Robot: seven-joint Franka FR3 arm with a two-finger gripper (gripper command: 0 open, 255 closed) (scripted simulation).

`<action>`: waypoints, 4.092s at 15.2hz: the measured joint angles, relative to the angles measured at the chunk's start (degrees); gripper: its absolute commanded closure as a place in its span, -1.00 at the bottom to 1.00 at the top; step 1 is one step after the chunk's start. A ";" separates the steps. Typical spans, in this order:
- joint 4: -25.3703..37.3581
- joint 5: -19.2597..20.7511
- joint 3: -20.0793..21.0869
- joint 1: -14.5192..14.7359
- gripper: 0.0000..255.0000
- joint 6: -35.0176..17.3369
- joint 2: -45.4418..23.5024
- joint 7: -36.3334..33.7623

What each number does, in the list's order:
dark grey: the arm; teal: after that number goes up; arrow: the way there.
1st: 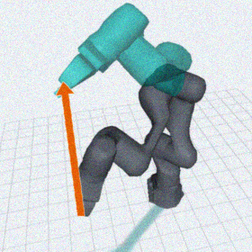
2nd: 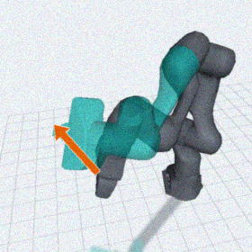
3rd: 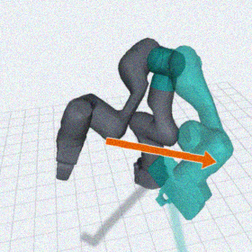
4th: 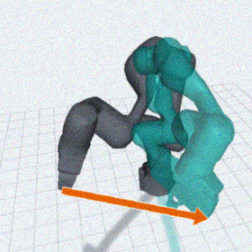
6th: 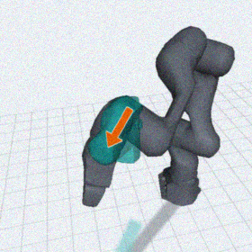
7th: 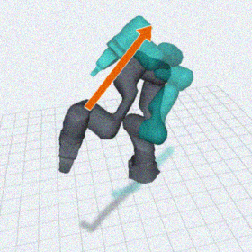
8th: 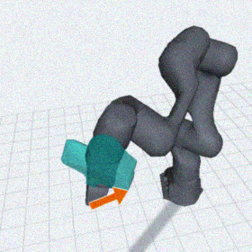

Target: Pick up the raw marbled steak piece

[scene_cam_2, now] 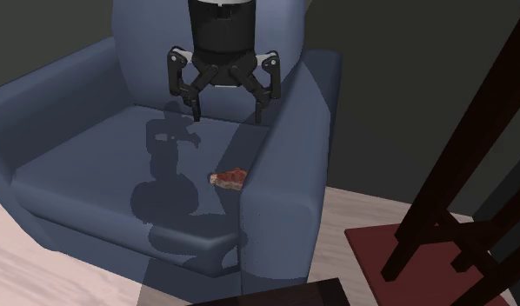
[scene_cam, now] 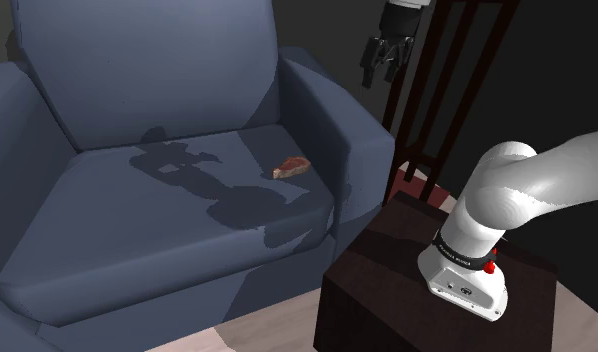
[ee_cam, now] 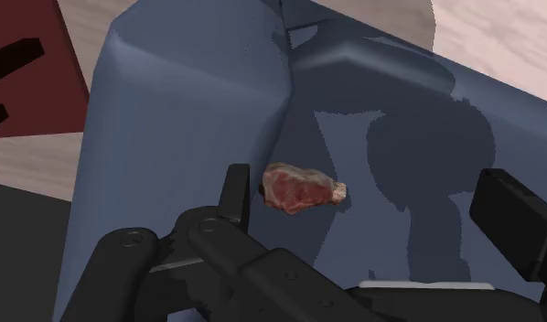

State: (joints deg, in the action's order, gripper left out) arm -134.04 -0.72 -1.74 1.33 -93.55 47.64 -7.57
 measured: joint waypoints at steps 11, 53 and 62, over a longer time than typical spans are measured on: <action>-3.99 3.24 -5.05 3.78 -1.00 -16.81 -13.68 15.09; 20.78 -1.01 -4.89 9.52 1.00 -53.94 -77.16 59.11; 20.61 -0.80 -5.10 9.59 1.00 -52.23 -75.36 59.10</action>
State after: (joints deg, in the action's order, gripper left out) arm -113.43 -1.51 -6.84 10.93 -145.78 -27.72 51.53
